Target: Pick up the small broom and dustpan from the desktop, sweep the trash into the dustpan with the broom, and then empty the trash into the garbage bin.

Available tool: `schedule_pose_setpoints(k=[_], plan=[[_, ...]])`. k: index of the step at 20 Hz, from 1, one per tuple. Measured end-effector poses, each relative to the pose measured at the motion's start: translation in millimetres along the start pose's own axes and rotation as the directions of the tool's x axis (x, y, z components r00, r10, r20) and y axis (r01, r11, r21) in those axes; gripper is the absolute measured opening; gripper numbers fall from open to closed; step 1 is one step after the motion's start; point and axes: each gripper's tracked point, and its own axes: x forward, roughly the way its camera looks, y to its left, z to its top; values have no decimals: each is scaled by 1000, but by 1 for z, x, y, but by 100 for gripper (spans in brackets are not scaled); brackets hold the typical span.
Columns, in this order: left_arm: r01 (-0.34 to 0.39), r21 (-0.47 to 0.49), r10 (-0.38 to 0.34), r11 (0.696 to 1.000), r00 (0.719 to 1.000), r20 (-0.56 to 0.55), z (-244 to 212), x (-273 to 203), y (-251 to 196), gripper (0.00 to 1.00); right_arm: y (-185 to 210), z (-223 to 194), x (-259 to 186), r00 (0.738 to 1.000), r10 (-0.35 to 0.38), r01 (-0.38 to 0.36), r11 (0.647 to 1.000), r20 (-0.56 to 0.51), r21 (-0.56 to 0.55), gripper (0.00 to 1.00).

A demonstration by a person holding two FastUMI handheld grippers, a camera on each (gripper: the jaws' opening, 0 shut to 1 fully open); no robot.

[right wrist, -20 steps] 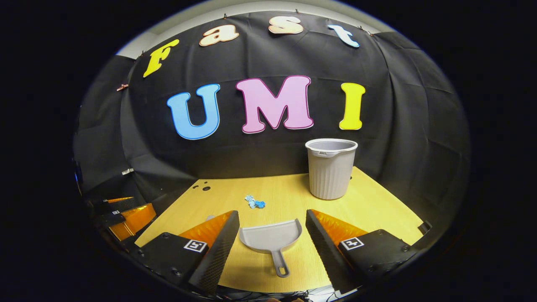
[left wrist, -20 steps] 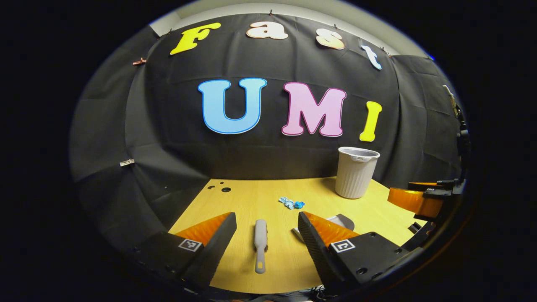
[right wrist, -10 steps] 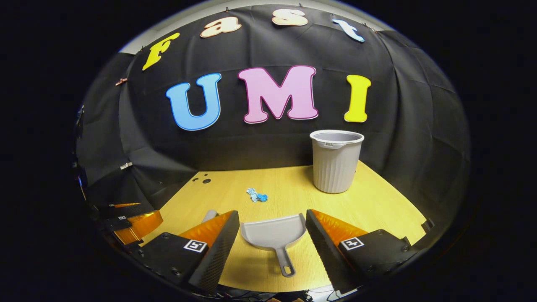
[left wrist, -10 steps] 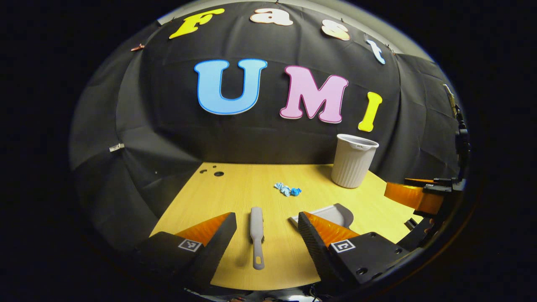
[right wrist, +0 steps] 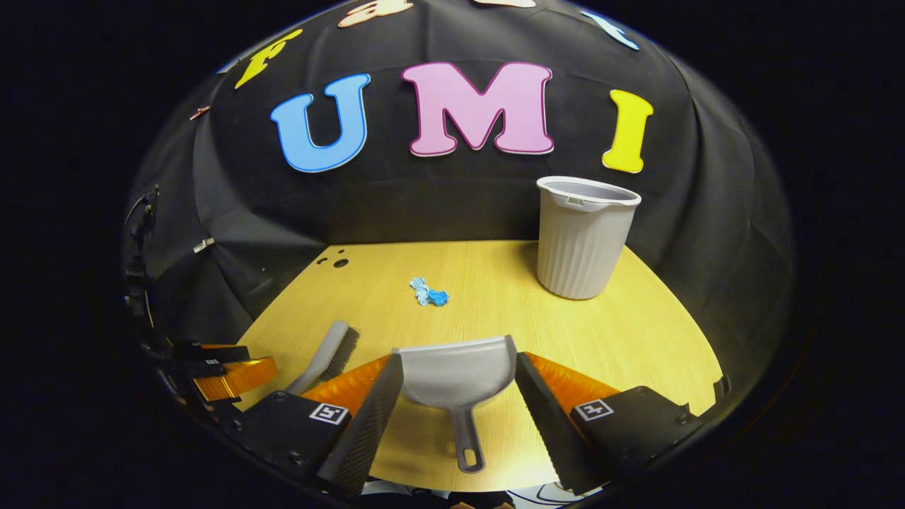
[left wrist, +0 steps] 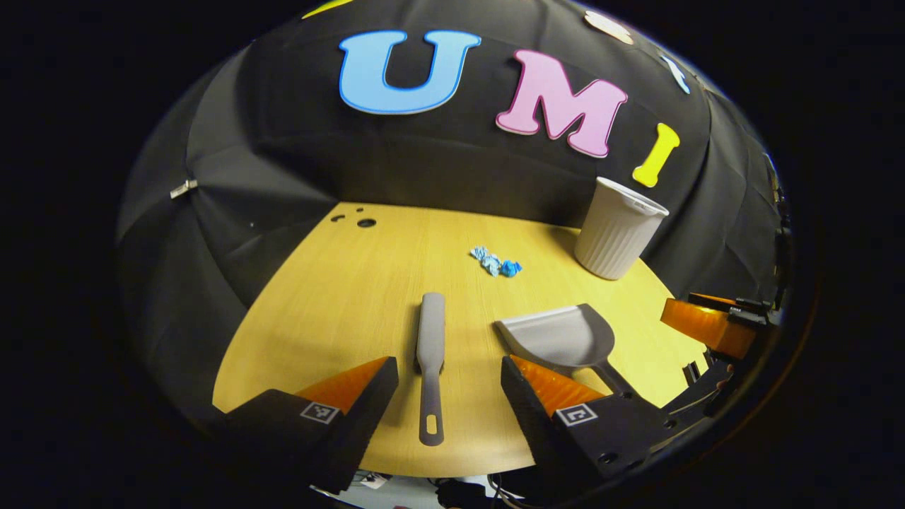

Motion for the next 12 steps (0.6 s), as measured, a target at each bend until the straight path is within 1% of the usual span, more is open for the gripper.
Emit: schedule_pose_setpoints(k=[1, 2, 5, 8, 10, 12], plan=[[-14, -1, 14, 1000, 999, -29, -6, 9, 6, 90, -1, -3, 4, 1000, 6, -6, 1000, -14, 1, 99], [-28, 1, 28, 1000, 998, -60, -12, 15, 10, 95, -2, -8, 8, 999, 10, -10, 1000, -33, 1, 99], [-41, 24, 44, 999, 985, -165, -29, 40, 17, 95, -4, -20, 20, 995, 32, -32, 999, -91, 4, 99], [-24, 77, 45, 997, 957, -288, -47, 63, 23, 95, -5, -26, 32, 992, 42, -39, 999, -120, 25, 99], [-11, 105, 47, 994, 937, -347, -56, 75, 24, 95, -4, -31, 38, 989, 44, -39, 999, -139, 34, 99], [-15, 132, 67, 991, 915, -399, -60, 87, 27, 94, -3, -35, 42, 986, 47, -41, 998, -157, 42, 100]])
